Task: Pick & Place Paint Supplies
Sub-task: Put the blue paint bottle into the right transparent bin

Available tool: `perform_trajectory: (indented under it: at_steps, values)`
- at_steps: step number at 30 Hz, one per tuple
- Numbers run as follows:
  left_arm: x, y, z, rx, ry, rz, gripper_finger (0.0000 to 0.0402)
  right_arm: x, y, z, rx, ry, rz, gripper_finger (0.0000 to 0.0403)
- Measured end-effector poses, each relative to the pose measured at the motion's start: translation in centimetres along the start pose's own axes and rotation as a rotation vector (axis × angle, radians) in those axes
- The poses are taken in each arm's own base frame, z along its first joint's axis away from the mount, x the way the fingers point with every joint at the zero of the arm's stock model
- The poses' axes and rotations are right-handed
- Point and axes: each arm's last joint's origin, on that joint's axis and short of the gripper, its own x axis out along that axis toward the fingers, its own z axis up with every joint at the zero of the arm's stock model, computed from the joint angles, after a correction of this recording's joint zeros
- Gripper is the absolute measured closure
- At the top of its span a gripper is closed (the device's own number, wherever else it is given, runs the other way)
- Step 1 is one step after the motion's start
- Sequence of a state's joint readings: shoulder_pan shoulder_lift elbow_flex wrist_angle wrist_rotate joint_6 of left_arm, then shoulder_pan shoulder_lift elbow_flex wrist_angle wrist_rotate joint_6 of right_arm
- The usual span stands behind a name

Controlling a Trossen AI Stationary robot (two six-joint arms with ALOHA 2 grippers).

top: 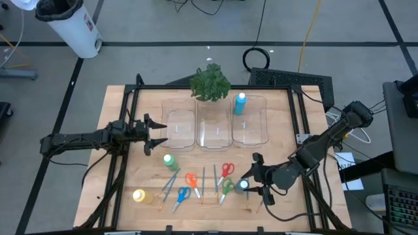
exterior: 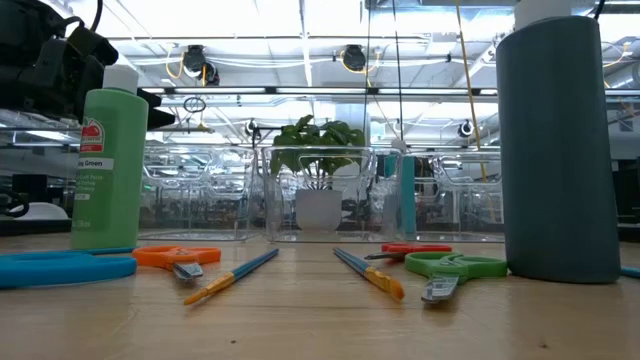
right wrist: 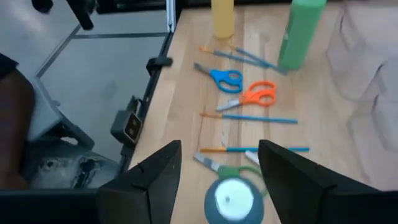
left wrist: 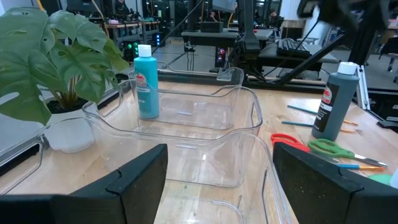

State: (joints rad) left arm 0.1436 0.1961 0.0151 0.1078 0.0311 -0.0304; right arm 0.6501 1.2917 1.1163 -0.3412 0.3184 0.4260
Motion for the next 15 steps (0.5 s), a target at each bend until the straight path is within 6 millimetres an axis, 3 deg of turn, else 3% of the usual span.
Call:
perform_trajectory:
  at_steps: [7, 10, 15]
  values:
    - [0.0, 0.0, 0.0, 0.000, 0.000, 0.000, 0.0107, -1.0, 1.9, 5.3, -0.008, -0.094, 0.003, 0.0198]
    - [0.0, 0.0, 0.0, 0.000, 0.000, 0.000, 0.0107, -0.7, 2.6, 7.7, -0.049, -0.192, 0.189, 0.0198]
    - [0.0, 0.0, 0.0, 0.000, 0.000, 0.000, 0.0107, -1.3, 3.5, 10.9, -0.195, -0.581, 0.514, 0.0199]
